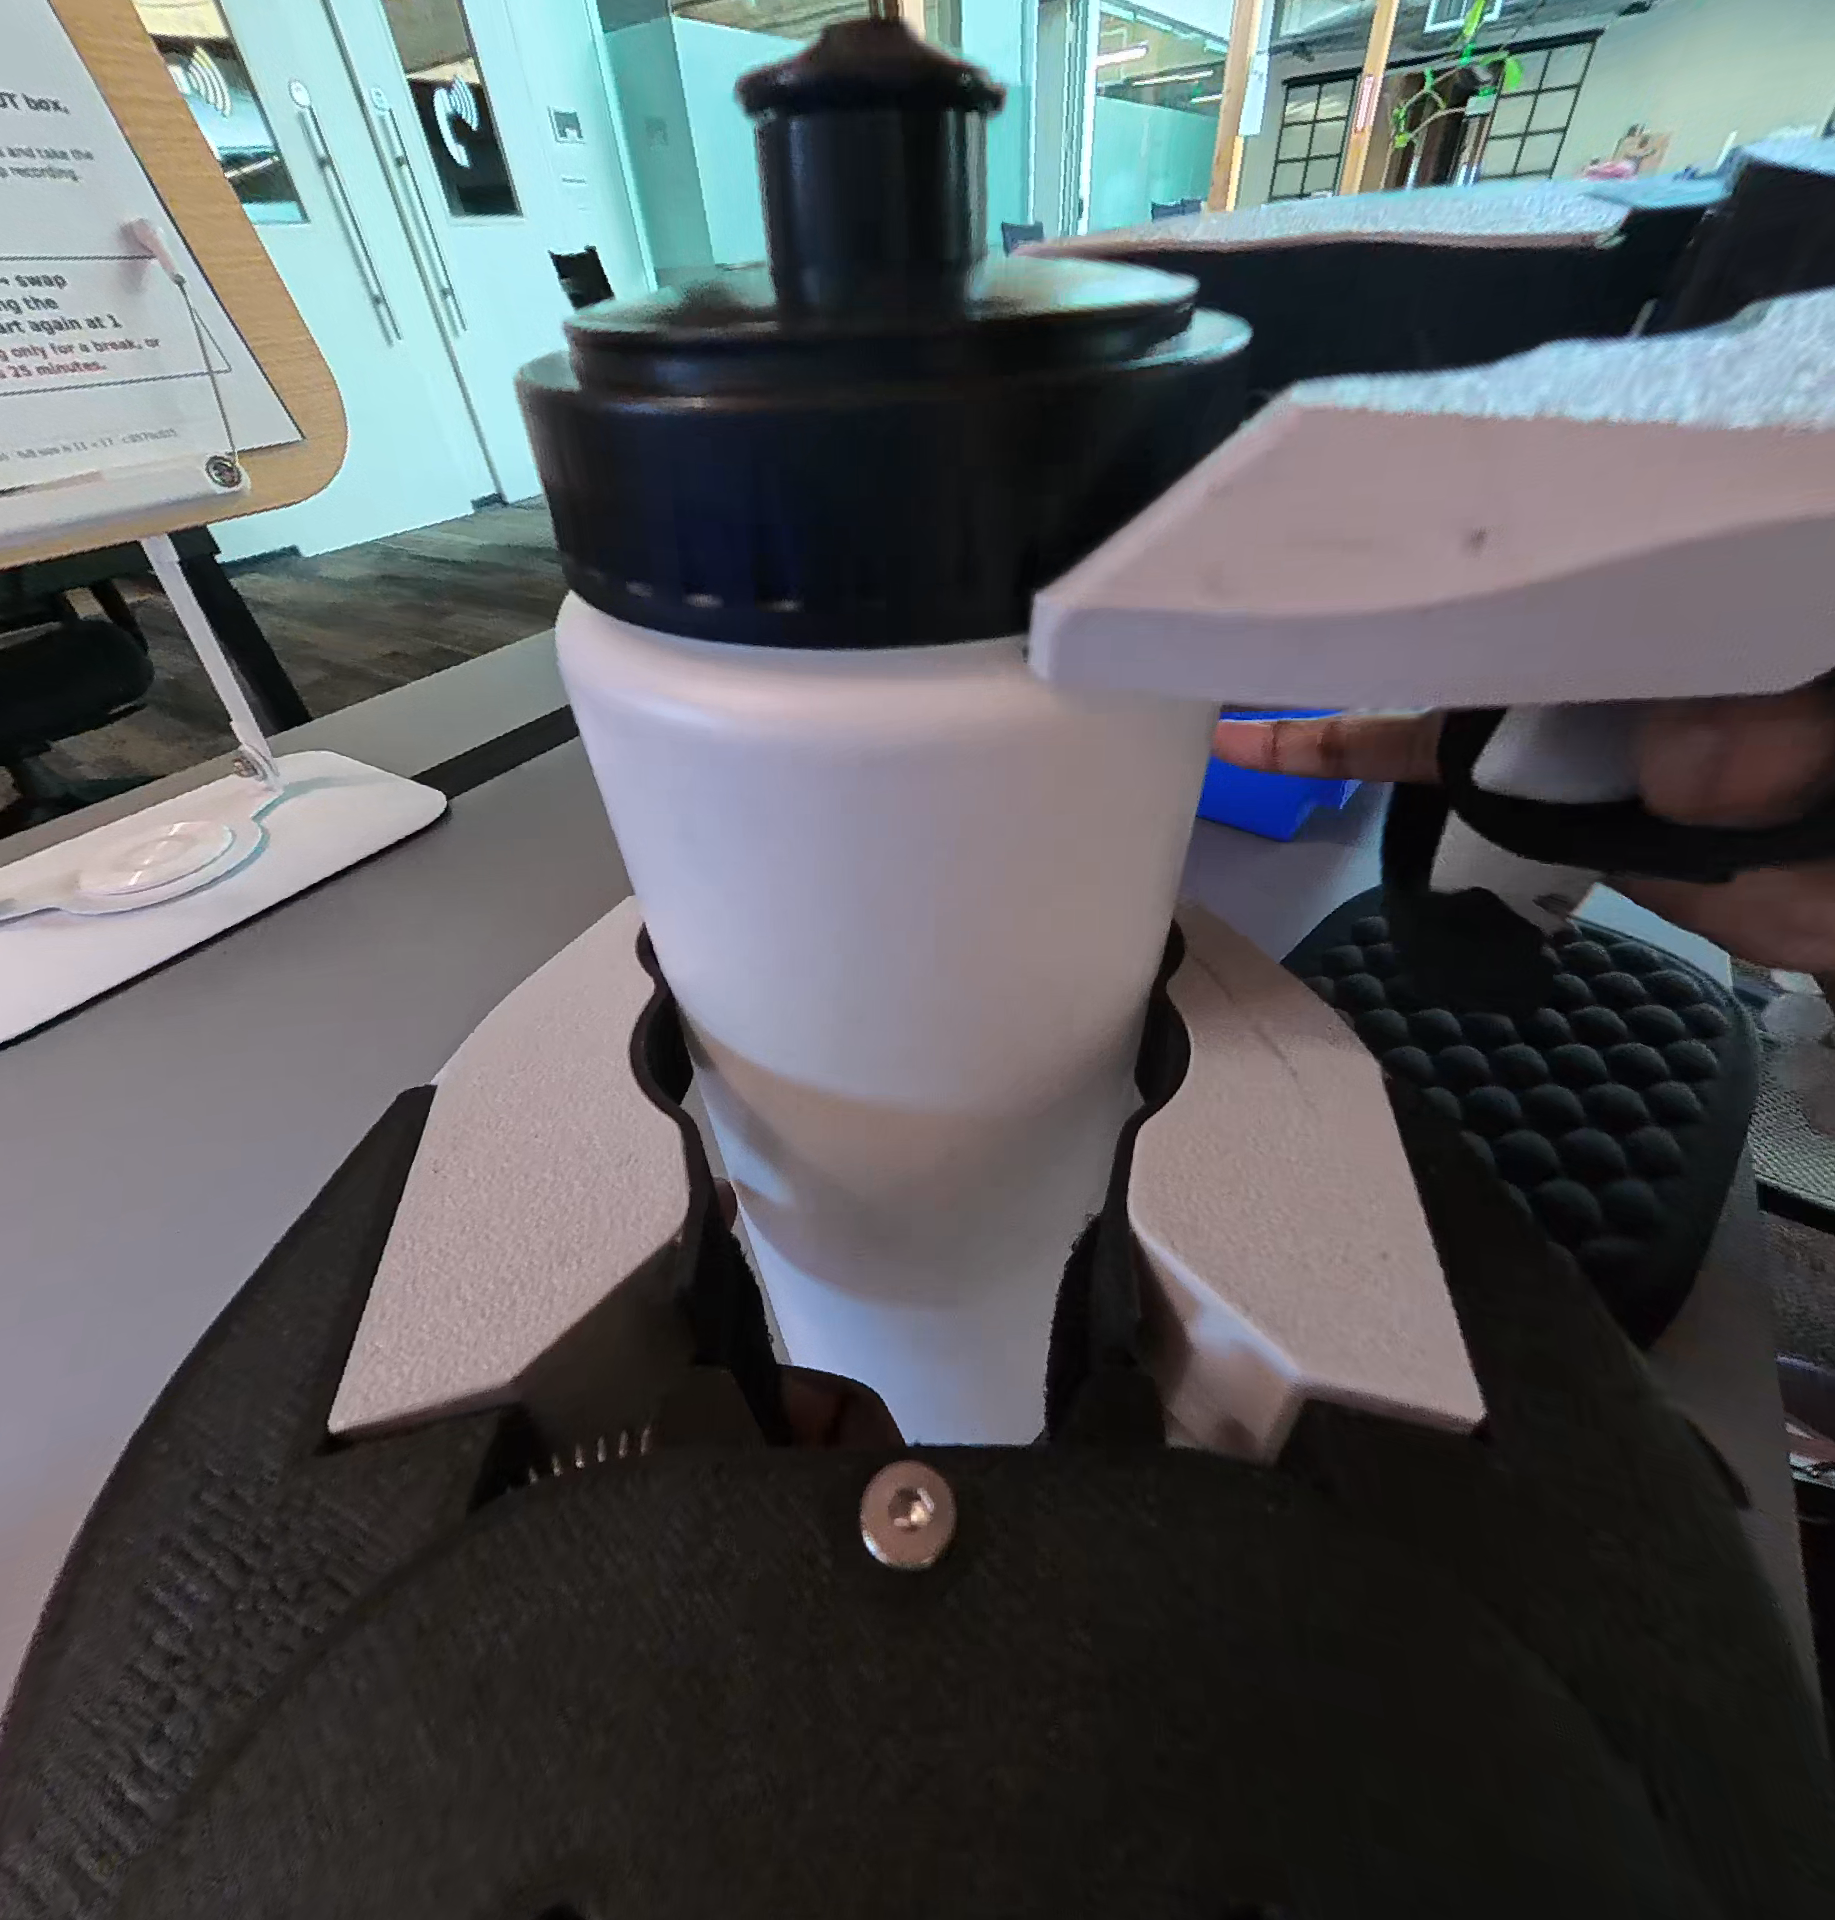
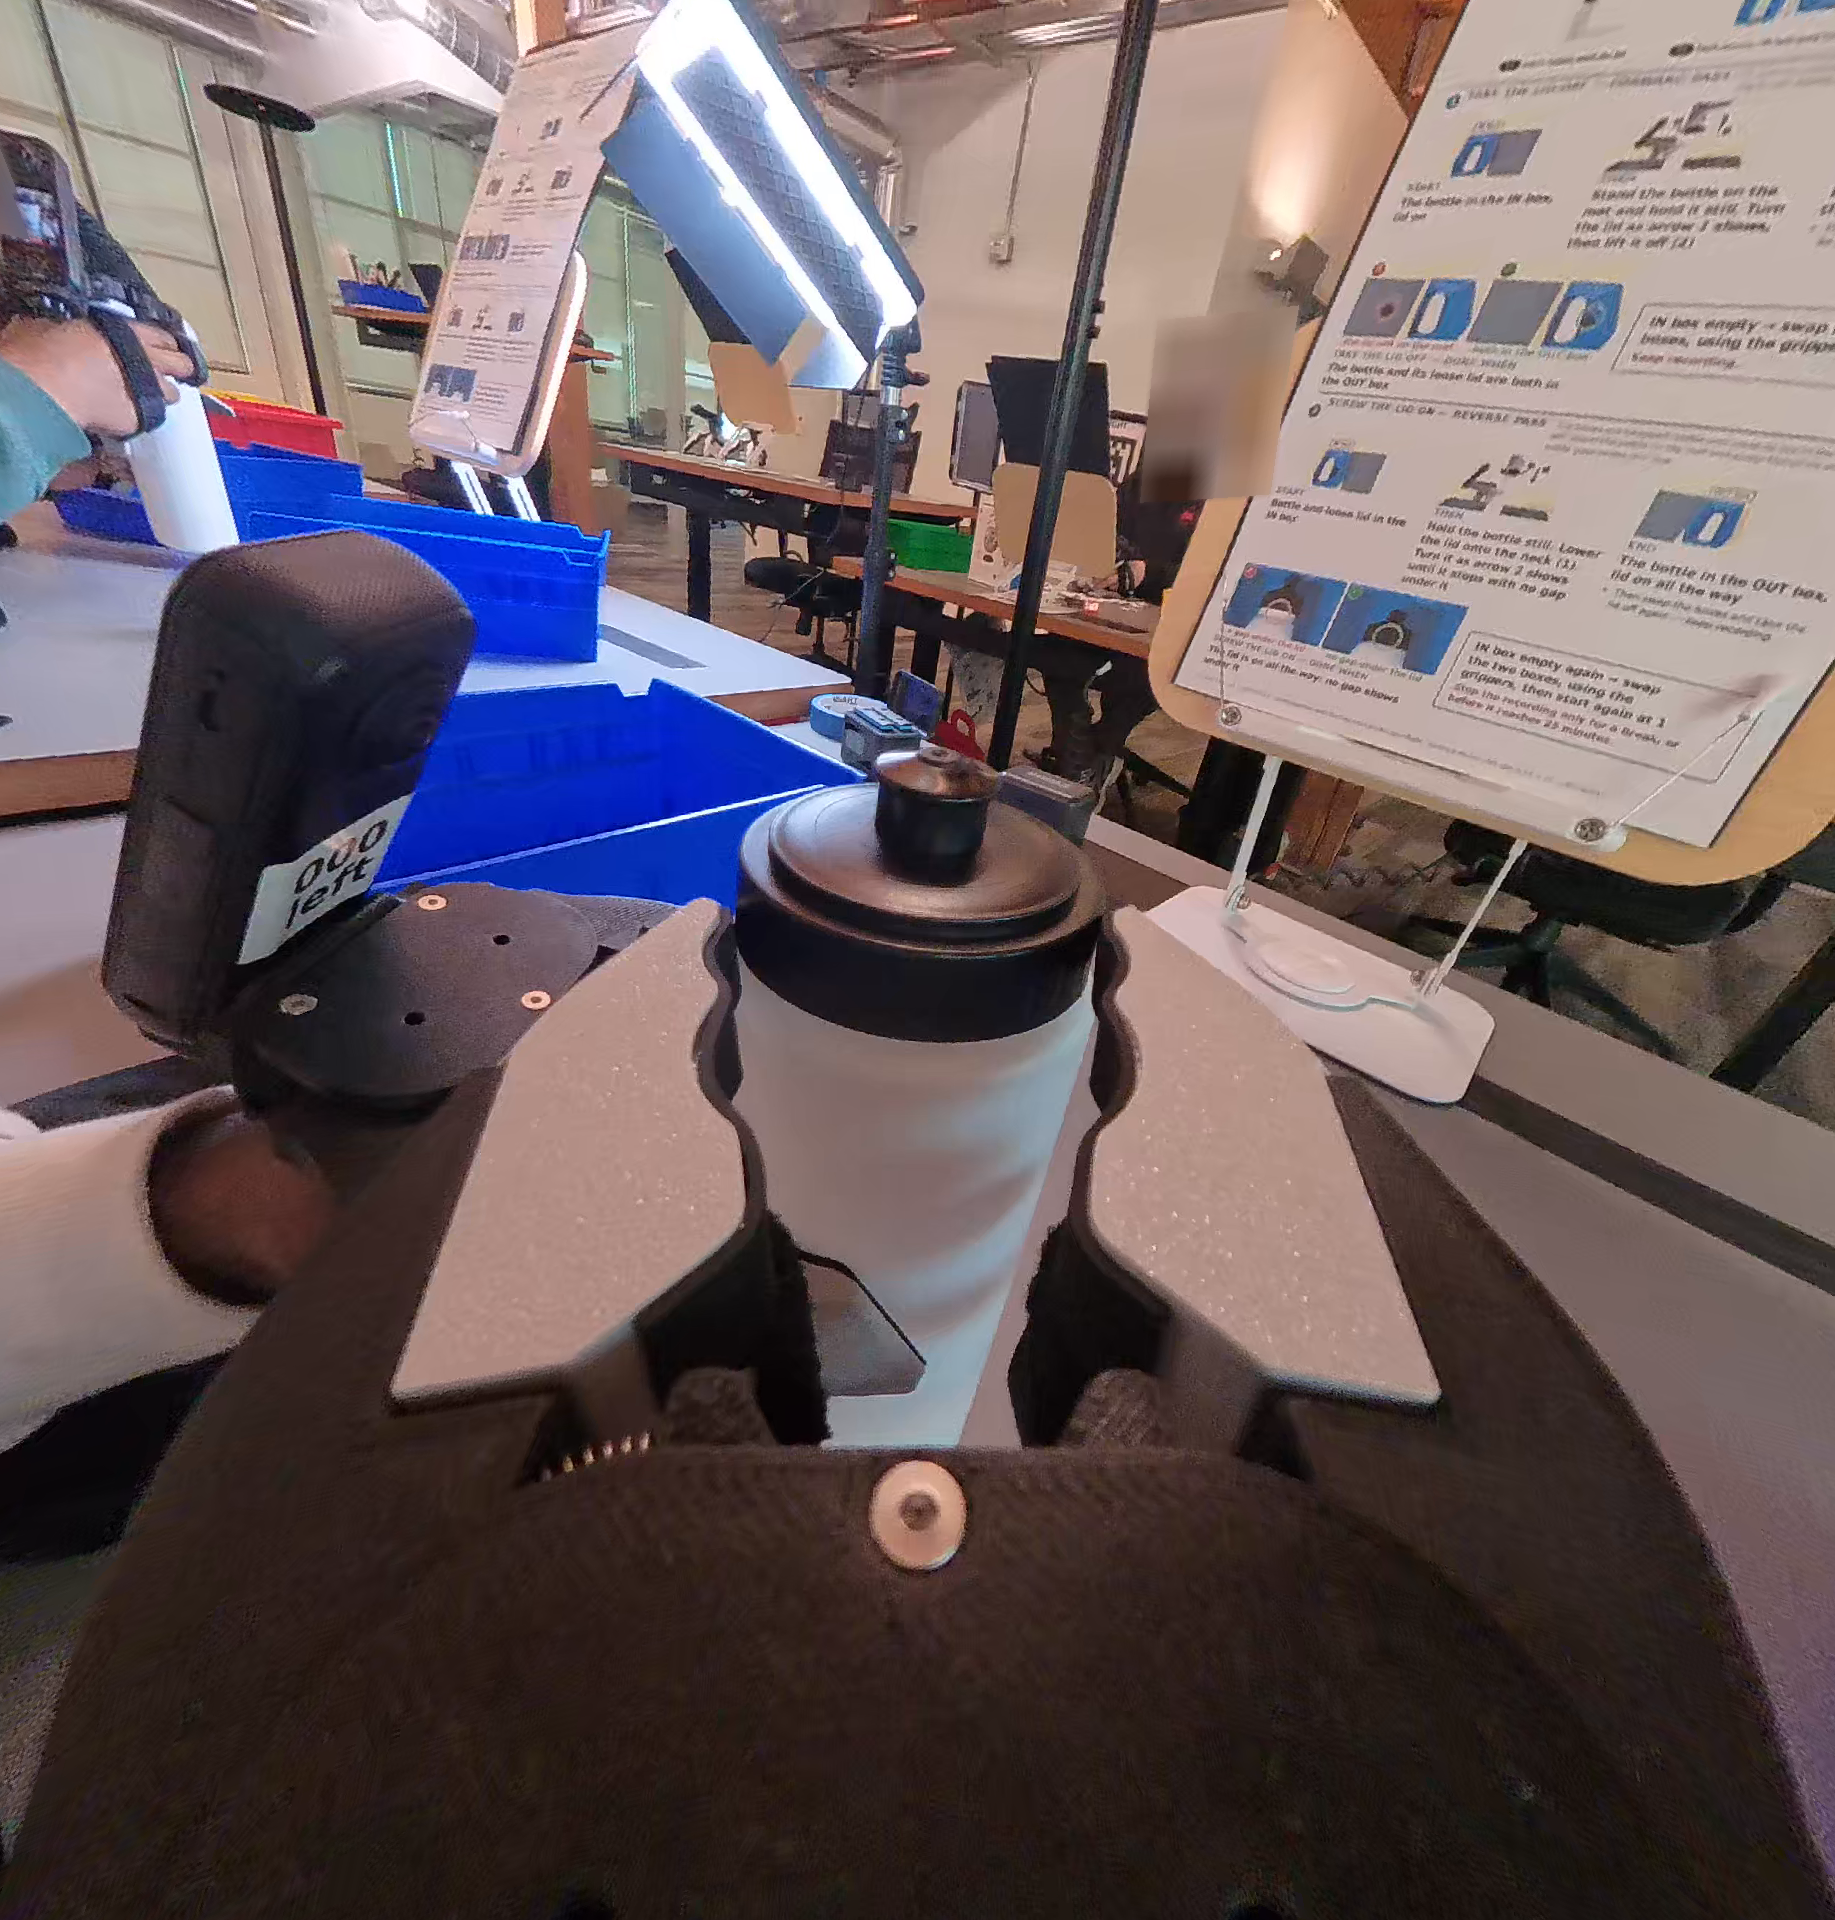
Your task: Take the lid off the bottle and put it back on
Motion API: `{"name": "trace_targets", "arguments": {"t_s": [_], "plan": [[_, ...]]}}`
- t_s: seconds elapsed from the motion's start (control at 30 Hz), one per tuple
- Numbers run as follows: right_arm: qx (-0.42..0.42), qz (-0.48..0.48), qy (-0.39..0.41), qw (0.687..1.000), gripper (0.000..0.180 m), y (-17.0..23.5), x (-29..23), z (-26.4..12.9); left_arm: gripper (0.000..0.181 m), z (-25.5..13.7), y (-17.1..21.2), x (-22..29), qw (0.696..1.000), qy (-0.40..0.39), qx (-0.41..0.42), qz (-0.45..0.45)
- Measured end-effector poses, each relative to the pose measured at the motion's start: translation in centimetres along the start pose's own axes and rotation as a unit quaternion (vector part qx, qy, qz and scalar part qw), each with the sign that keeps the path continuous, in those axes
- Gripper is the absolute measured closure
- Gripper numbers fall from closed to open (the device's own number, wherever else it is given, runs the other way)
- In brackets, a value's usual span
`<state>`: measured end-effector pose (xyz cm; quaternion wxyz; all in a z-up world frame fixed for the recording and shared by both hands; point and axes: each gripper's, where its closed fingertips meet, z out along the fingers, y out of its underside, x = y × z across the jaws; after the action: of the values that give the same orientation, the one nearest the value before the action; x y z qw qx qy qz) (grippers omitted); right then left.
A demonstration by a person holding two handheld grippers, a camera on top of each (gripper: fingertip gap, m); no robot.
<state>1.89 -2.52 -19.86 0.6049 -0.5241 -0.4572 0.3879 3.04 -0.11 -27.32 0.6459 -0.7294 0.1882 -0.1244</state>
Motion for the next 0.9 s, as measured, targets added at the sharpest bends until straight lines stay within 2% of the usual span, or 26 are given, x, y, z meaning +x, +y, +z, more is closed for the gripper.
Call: {"name": "trace_targets", "arguments": {"t_s": [0.07, 0.13, 0.2, 0.27, 0.4, 0.47, 0.5, 0.6, 0.7, 0.83, 0.9], "plan": [[0.001, -0.018, -0.041, 0.999, 0.106, 0.0, -0.4, 0.3, 0.094, -0.1, 0.0, 0.0, 1.0, 0.013, 0.0, -0.009], [0.017, -0.001, -0.165, 0.986, 0.091, -0.5, -1.8, 0.4, 0.094, -0.2, 0.0, 0.3, 0.999, 0.032, 0.004, -0.01], [0.006, 0.036, -0.286, 0.957, 0.076, -0.7, -2.4, 0.2, 0.094, -0.3, 0.0, 0.5, 0.999, 0.045, 0.004, -0.008], [-0.004, 0.043, -0.373, 0.927, 0.062, -0.8, -2.1, 0.3, 0.094, -0.3, 0.0, 0.9, 0.998, 0.062, 0.006, -0.007], [-0.043, 0.023, -0.516, 0.855, 0.071, 0.2, -3.0, -0.1, 0.094, -0.4, -0.1, 1.8, 0.995, 0.095, 0.013, -0.005], [-0.05, 0.004, -0.55, 0.833, 0.079, 0.7, -3.7, -0.1, 0.094, -0.4, -0.1, 2.1, 0.994, 0.105, 0.015, -0.004], [-0.049, -0.002, -0.557, 0.829, 0.089, 0.8, -4.0, 0.0, 0.094, -0.5, -0.1, 2.1, 0.994, 0.105, 0.015, -0.004], [-0.04, 0.003, -0.536, 0.843, 0.091, 0.7, -4.2, 0.2, 0.095, -0.5, -0.1, 2.1, 0.995, 0.101, 0.016, -0.004], [-0.023, 0.027, -0.466, 0.884, 0.092, 0.5, -3.8, 0.7, 0.095, -0.4, -0.1, 2.0, 0.997, 0.08, 0.013, -0.002], [-0.032, 0.044, -0.279, 0.959, 0.092, 0.7, -2.6, 1.9, 0.094, -0.3, -0.1, 1.7, 0.999, 0.047, 0.011, -0.004], [-0.047, 0.045, -0.184, 0.981, 0.094, 0.8, -1.9, 2.0, 0.095, -0.3, -0.1, 1.6, 0.999, 0.04, 0.014, -0.004]]}}
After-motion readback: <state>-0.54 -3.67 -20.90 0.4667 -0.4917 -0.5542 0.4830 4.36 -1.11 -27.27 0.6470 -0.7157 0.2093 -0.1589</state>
